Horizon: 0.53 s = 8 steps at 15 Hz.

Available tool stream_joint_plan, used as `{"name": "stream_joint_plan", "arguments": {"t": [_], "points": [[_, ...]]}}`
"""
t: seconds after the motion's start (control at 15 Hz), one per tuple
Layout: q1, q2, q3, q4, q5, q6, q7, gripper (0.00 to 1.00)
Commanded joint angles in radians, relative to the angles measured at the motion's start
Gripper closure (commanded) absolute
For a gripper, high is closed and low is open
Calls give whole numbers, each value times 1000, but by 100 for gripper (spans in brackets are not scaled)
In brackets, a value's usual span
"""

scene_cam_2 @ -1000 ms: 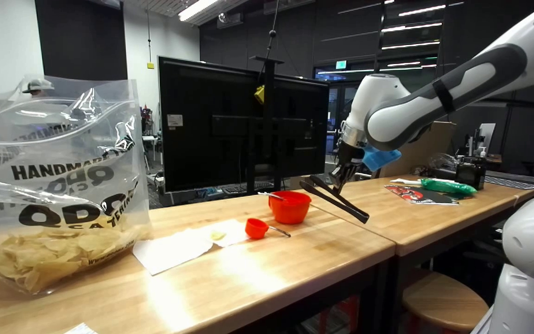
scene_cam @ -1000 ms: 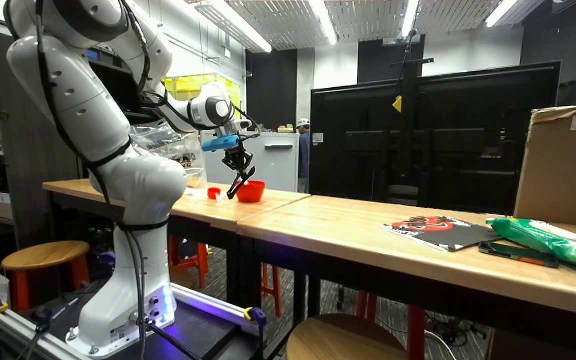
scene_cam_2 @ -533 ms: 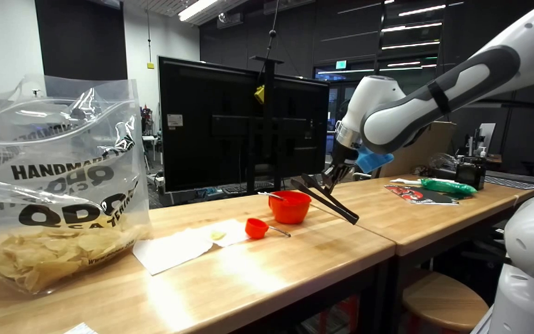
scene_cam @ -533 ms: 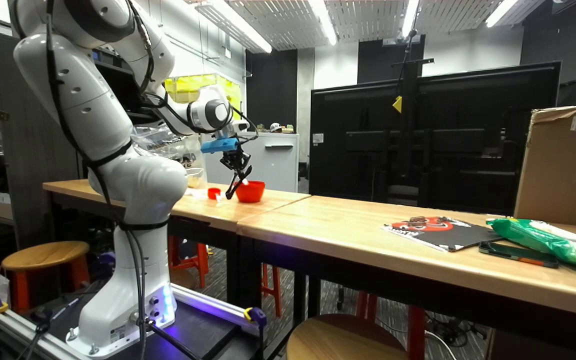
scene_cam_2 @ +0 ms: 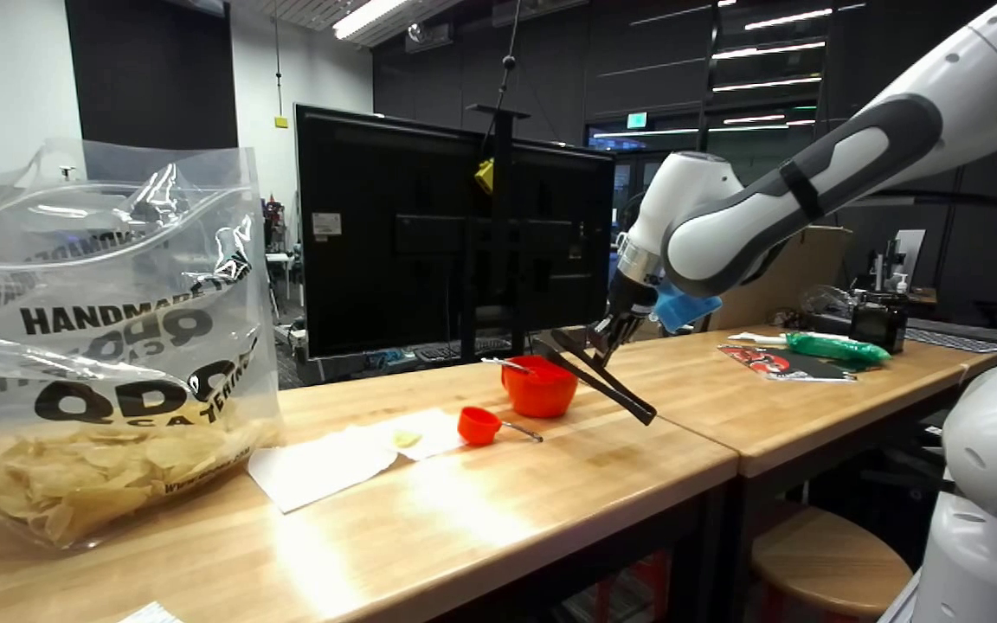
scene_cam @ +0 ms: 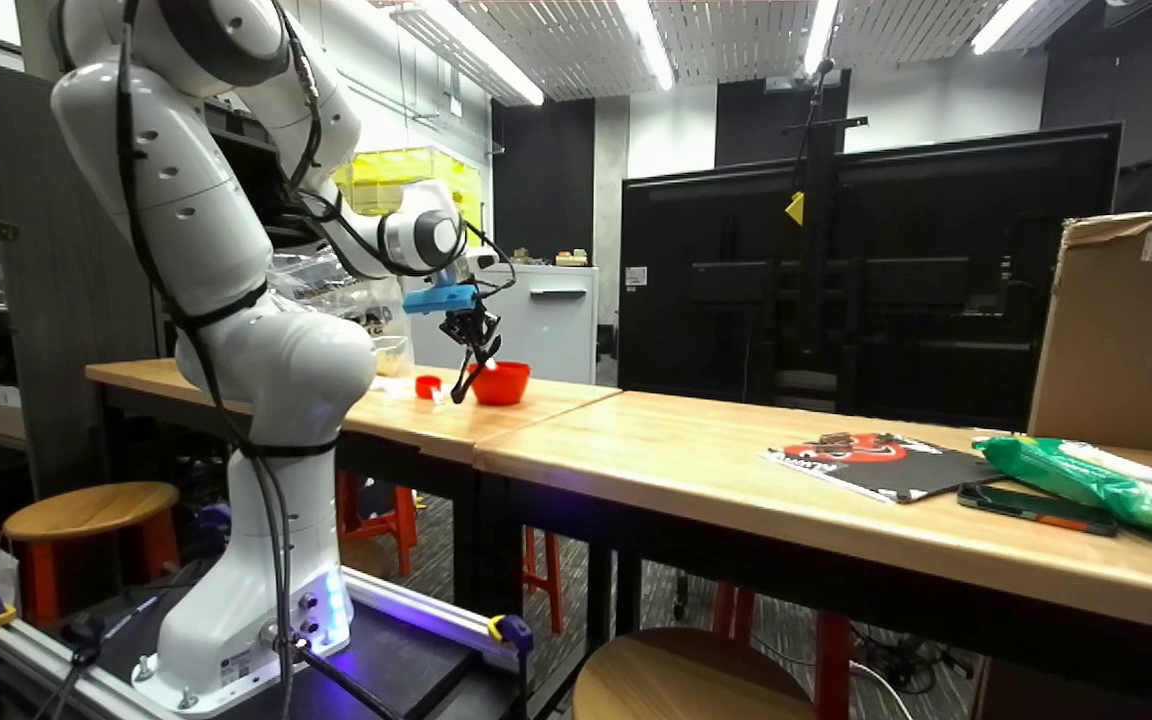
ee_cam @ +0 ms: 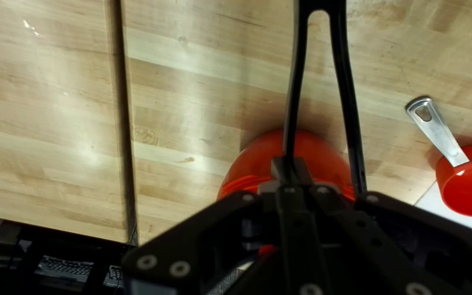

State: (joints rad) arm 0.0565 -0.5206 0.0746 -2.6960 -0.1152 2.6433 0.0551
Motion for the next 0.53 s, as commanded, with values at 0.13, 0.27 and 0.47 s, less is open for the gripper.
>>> {"name": "stream_joint_plan", "arguments": {"t": [0.13, 0.27, 0.47], "points": [[4, 27, -8, 11, 20, 52, -26, 100], [5, 31, -10, 9, 23, 59, -29, 100], [6, 36, -14, 8, 27, 66, -32, 100]]}}
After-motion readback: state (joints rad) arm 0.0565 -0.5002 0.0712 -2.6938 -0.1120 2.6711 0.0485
